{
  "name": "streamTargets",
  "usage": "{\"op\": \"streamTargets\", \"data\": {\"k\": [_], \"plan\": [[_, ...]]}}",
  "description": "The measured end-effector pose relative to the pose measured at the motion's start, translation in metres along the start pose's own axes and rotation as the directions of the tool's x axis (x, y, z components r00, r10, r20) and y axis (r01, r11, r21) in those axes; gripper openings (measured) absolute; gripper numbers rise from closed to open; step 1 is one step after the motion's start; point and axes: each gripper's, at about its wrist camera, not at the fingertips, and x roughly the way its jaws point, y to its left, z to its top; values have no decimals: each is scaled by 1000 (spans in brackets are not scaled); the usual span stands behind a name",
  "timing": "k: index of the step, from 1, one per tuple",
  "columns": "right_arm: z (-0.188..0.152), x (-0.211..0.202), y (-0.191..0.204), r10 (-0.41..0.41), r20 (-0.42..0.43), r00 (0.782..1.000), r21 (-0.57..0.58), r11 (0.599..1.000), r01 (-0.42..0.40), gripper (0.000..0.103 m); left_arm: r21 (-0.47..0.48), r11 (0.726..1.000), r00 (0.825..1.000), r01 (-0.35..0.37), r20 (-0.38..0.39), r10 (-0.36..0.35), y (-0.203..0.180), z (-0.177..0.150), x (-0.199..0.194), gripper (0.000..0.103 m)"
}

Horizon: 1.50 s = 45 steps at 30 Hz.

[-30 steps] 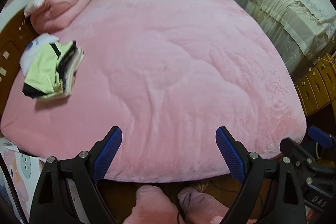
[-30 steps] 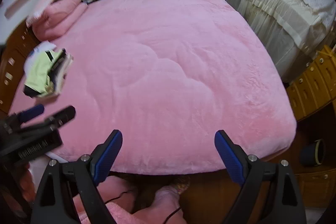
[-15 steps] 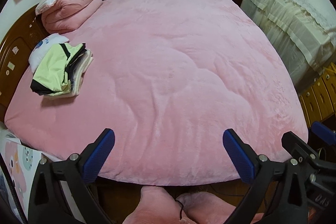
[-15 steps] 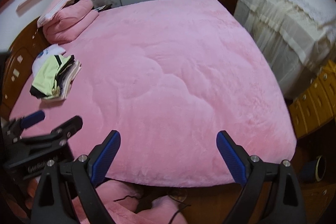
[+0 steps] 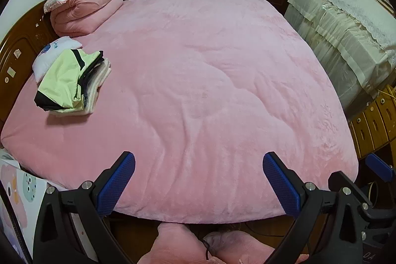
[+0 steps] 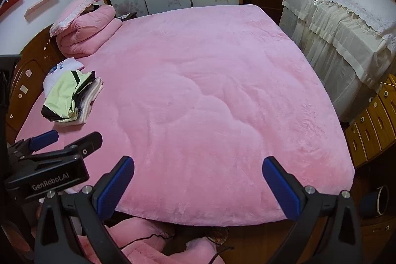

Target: Fold large clothes

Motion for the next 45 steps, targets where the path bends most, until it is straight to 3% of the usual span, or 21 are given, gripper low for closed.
{"op": "streamTargets", "data": {"k": [14,45], "plan": [[9,10,3,-5,-17,1000,31,999,6,103,8,1000,1000,2,12,-3,15,13,6,102],[11,12,0,-13,-31,999,35,999,14,103,81,996,999,-30,31,28,-18,19,8,102]]}}
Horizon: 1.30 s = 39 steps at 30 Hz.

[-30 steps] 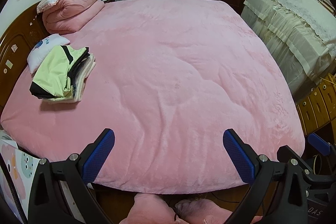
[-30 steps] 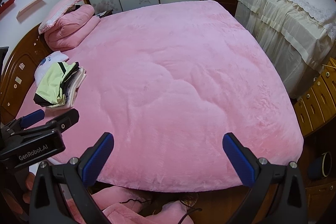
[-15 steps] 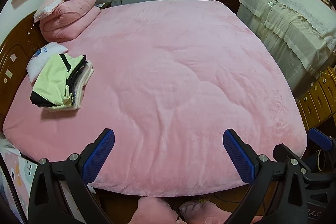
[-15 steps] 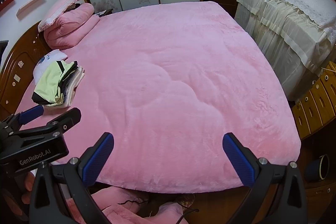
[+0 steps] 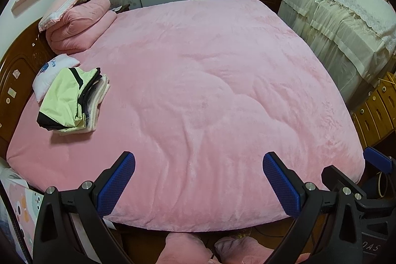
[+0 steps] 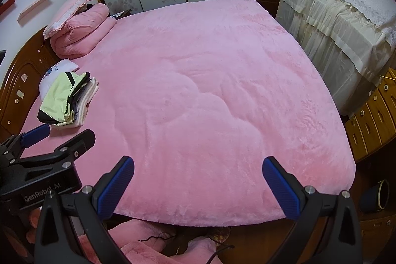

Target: Fold large clothes

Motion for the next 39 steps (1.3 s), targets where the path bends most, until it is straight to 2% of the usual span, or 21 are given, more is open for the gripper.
{"op": "streamTargets", "data": {"k": [16,26,39], "plan": [[0,1,-2,2,-3,1000,4,1000,-2,103,9,1000,1000,-3,-2,3,0,2,2,102],[2,8,-9,24,-19,1000,9,1000,-24,103,14,1000,999,-27,-18,28,-16,7,7,102],[12,19,-51,61,-32,998,41,997,-60,103,42,998,998,-53,-23,54,-50,15,12,102]]}}
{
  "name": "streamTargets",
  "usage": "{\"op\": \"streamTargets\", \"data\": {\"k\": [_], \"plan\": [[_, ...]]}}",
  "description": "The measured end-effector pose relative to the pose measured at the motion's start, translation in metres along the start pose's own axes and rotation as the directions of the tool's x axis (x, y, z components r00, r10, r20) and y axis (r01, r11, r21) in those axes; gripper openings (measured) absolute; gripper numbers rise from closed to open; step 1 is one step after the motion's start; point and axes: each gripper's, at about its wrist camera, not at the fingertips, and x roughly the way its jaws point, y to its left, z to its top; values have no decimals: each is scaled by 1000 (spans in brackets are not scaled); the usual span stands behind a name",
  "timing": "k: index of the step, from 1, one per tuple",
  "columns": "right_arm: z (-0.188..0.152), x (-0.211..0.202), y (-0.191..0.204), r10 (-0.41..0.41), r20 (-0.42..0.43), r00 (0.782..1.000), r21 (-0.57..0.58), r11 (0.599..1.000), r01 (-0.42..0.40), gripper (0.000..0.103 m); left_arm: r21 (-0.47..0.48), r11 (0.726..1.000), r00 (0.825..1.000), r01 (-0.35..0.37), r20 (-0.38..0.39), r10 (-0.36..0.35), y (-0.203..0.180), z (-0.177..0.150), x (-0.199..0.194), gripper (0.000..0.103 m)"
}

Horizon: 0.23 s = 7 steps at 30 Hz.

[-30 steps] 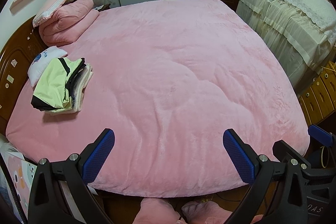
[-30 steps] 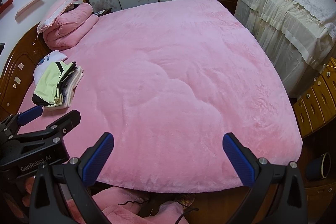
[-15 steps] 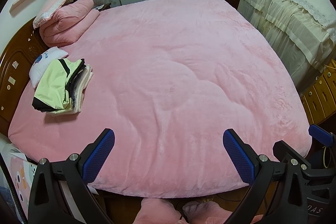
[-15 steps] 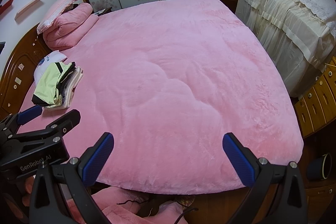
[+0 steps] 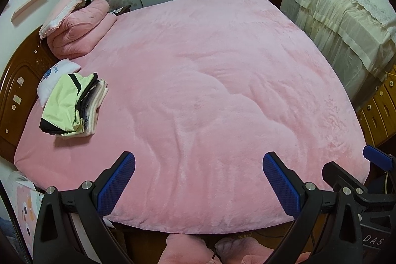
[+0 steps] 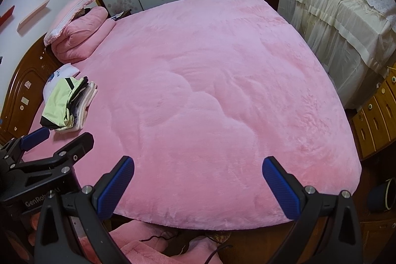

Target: Fold large clothes

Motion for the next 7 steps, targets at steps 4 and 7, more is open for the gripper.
{"op": "streamTargets", "data": {"k": [4,7], "plan": [[5,5,-10,10,-12,1000,8,1000,-10,103,5,1000,1000,-1,-11,1,-7,4,4,102],[8,8,-18,13,-18,1000,17,1000,-13,103,8,1000,1000,5,-14,-5,-10,7,7,102]]}}
